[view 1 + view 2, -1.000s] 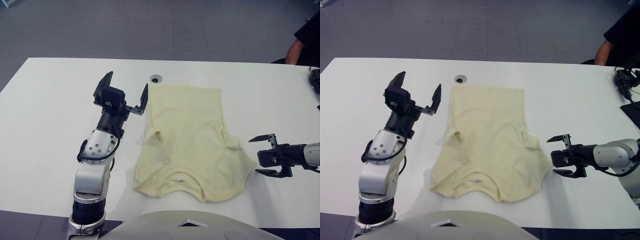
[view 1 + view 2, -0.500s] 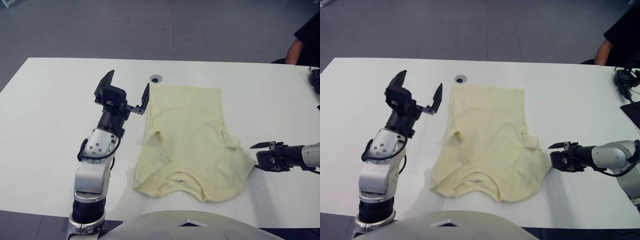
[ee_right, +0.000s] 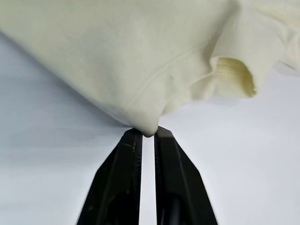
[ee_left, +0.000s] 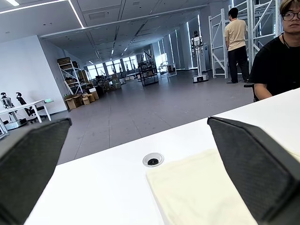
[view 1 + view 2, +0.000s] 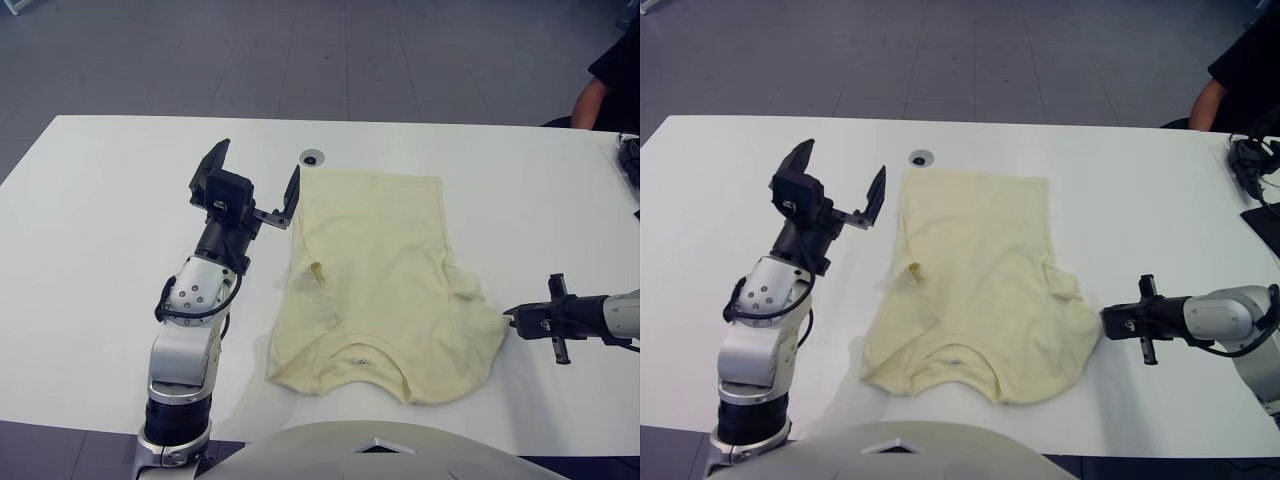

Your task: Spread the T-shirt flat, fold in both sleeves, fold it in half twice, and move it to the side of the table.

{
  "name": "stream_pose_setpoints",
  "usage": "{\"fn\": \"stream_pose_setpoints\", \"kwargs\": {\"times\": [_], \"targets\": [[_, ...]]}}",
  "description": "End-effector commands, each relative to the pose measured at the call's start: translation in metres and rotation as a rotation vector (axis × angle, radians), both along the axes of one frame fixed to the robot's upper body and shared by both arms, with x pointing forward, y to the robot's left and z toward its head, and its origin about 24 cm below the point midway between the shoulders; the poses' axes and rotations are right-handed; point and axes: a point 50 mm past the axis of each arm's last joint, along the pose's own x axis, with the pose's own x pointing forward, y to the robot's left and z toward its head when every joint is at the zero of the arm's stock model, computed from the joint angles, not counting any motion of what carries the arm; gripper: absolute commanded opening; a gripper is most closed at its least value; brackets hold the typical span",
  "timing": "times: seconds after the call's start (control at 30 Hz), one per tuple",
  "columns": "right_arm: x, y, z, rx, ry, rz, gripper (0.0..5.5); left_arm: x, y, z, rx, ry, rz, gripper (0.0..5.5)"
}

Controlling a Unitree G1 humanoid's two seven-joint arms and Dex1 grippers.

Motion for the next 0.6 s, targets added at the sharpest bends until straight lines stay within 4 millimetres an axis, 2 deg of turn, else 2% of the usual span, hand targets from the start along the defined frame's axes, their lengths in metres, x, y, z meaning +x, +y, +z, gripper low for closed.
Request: {"fn": "stream_pose_setpoints", "kwargs": {"times": [0.03,0.33,0.6], "targets": [[0.001,0.0,0.005,-0.014,-0.011,0.012,0.02,0.002,0.0,0.0,0.025,0.004,-0.002,5.4],[0.003,0.002,0.007,-0.008,-0.03,0.02,0.02,0.003,0.0,0.0,0.029,0.004,-0.004,5.4],[0.009,0.023,0.038,0.152,-0.133,0.07,0.02,0.005,-0.003,-0.001,0.039,0.005,-0.018,5.4]]}}
